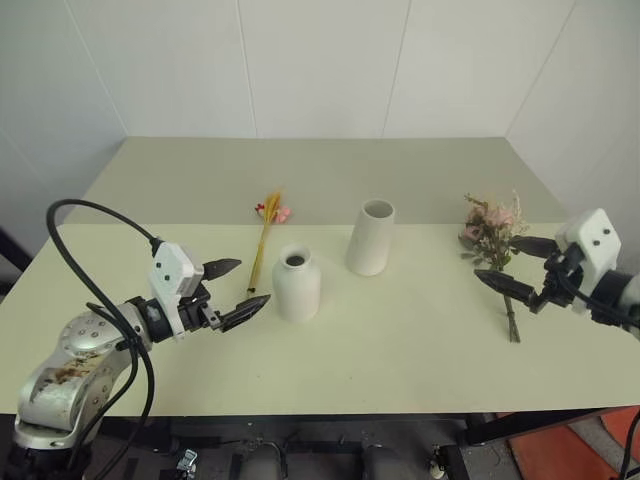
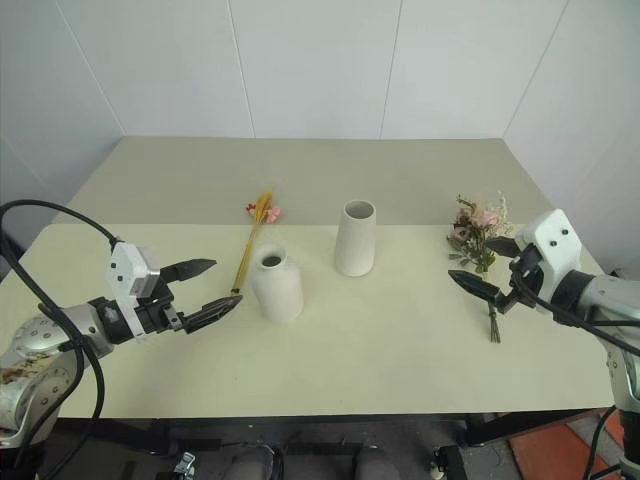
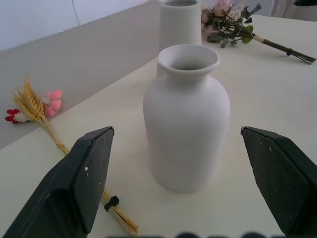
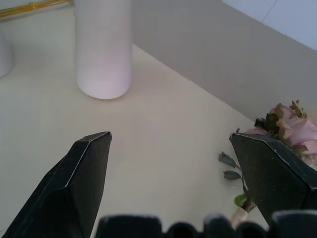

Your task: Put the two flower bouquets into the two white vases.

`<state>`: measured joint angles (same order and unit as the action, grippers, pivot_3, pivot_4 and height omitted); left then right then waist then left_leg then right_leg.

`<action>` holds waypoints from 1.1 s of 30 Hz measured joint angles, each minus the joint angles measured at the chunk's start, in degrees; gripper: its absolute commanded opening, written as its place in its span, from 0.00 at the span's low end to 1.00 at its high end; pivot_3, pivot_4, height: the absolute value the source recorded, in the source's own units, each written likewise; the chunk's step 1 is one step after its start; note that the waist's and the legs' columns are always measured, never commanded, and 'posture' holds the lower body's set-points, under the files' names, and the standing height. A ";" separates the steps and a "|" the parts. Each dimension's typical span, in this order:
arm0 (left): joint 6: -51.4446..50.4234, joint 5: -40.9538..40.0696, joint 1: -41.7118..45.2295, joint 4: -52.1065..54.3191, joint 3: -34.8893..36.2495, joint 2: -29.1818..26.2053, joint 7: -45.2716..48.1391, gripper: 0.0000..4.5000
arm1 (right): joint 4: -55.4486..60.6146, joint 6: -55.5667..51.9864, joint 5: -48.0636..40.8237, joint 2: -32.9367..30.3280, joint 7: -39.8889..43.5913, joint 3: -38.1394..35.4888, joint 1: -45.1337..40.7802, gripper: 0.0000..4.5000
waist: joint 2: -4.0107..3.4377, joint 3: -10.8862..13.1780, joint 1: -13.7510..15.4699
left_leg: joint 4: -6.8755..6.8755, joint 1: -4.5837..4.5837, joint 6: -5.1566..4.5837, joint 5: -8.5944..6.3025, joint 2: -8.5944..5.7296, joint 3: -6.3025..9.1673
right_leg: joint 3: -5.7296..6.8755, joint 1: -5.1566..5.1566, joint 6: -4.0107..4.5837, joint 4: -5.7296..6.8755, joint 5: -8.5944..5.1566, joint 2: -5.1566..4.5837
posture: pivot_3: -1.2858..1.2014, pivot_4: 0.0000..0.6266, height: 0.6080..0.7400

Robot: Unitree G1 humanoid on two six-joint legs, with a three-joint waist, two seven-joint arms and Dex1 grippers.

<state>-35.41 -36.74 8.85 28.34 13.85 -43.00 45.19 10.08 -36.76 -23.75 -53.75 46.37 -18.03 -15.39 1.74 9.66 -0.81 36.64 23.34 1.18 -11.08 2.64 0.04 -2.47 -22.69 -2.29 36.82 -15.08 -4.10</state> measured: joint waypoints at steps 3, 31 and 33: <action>-3.02 -5.35 5.29 0.31 1.35 -2.82 1.95 0.99 | -1.56 -9.22 0.89 -1.41 -3.94 3.46 -4.57 1.00 | 0.02 0.01 0.00 | 0.00 0.10 0.00 0.00 -0.01 0.00 | -0.02 -0.11 0.03 0.03 0.03 0.00 | 0.52 0.24 1.00; -8.63 -10.63 18.13 -8.47 -1.47 -4.29 5.05 1.00 | -61.80 -13.36 23.11 8.66 -5.59 31.62 -43.56 0.51 | 0.04 0.10 -0.67 | 0.01 0.54 -0.01 0.01 -0.02 -0.01 | -0.09 -0.56 0.34 0.07 0.25 0.09 | 0.52 0.24 1.00; -8.63 -10.63 17.87 -8.26 -1.43 -4.29 4.83 1.00 | -64.33 -12.53 23.80 8.96 -5.06 31.59 -44.91 0.35 | 0.04 0.10 -0.71 | 0.02 0.53 -0.01 0.01 -0.02 -0.01 | -0.09 -0.57 0.34 0.10 0.25 0.10 | 0.52 0.24 1.00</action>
<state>-44.04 -47.37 26.72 20.08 12.43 -47.29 50.02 -54.25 -49.29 0.05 -44.79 41.31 13.56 -60.29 1.78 9.76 -1.52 36.65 23.87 1.17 -11.07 2.62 0.03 -2.56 -23.25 -1.94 36.93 -14.83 -4.00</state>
